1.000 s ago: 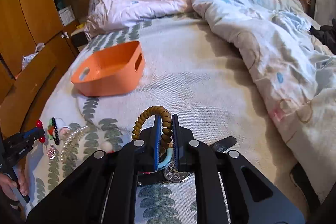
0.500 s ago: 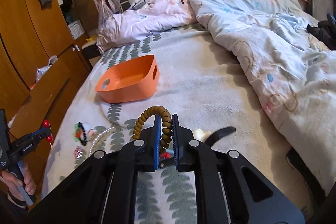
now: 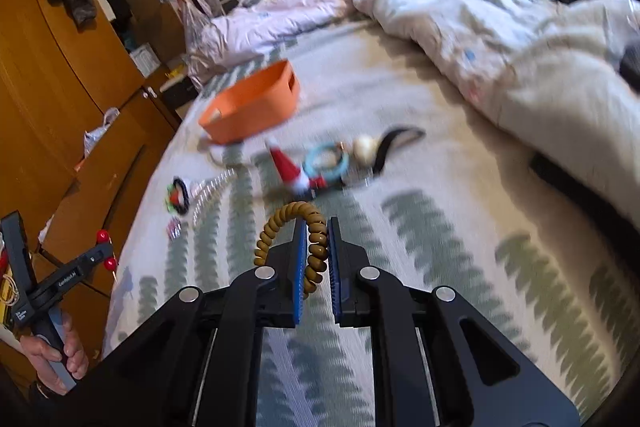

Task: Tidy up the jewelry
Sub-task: 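Close left tool on the red hairpin while right tool grips the wooden bracelet and lifts, then lower the red hairpin and open left tool while right tool releases the wooden bracelet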

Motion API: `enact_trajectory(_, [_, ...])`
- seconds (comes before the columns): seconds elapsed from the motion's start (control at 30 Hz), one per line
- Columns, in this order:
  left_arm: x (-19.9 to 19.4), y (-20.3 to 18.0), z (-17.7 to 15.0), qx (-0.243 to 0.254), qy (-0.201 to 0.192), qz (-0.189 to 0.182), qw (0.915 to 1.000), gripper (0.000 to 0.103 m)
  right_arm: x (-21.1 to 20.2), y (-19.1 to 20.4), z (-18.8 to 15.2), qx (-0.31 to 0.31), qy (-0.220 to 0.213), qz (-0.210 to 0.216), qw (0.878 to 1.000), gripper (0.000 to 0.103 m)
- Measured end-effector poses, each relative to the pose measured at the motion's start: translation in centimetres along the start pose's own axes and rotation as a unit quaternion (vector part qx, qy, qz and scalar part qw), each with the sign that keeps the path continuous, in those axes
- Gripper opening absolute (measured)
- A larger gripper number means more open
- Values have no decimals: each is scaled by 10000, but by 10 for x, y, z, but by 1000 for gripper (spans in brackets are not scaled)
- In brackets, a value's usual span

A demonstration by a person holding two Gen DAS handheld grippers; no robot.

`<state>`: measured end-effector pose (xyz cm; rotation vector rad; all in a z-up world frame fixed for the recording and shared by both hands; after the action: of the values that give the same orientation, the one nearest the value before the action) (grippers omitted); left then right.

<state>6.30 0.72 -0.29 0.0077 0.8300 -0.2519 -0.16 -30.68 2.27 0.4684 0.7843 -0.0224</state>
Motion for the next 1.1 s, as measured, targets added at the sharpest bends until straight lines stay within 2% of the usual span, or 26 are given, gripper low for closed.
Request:
enact_trajectory(0.1, [4, 4, -17, -79, 127, -5, 9999, 20, 6, -2, -18, -10, 166, -77, 9998, 11])
enact_trajectory(0.27, [15, 6, -43, -116, 458, 67, 9989, 20, 15, 0, -28, -139, 277, -247, 9992, 10])
enact_trajectory(0.53, [30, 2, -60, -22, 742, 155, 9971, 20, 35, -21, -34, 49, 571, -516, 9970, 10])
enact_trajectory(0.67, [29, 4, -62, -44, 759, 218, 9969, 23, 37, -30, -32, 23, 584, -740, 9955, 16])
enact_trajectory(0.7, [27, 4, -61, -50, 726, 243, 9970, 31, 36, -30, -31, -1, 558, -767, 9955, 20])
enact_trajectory(0.73, [23, 5, -59, -83, 661, 234, 9975, 51, 35, -30, -30, -16, 508, -805, 9955, 20])
enact_trajectory(0.8, [16, 7, -55, -180, 511, 186, 9984, 71, 32, -29, -27, -33, 454, -830, 9955, 22])
enact_trajectory(1.0, [5, 8, -46, -197, 372, 256, 9988, 71, 15, -17, -21, -270, 47, -856, 9959, 37])
enact_trajectory(1.07, [4, 9, -46, -247, 386, 275, 9986, 74, 11, -14, -20, -282, -13, -819, 9962, 39])
enact_trajectory(1.1, [4, 9, -46, -252, 381, 316, 9985, 79, 9, -13, -20, -280, -39, -807, 9963, 40])
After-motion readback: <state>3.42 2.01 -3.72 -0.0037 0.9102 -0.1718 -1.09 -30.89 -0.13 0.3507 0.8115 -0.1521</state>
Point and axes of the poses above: each gripper's, at about its wrist camera, not at the fingertips, and x roughly the way its jaws point, y to its left, z to its top, the point moved 4 cm from there along x, roughly the way its jaws point, and after that the axes turned 4 degrees about x, right-handed, at the moved point
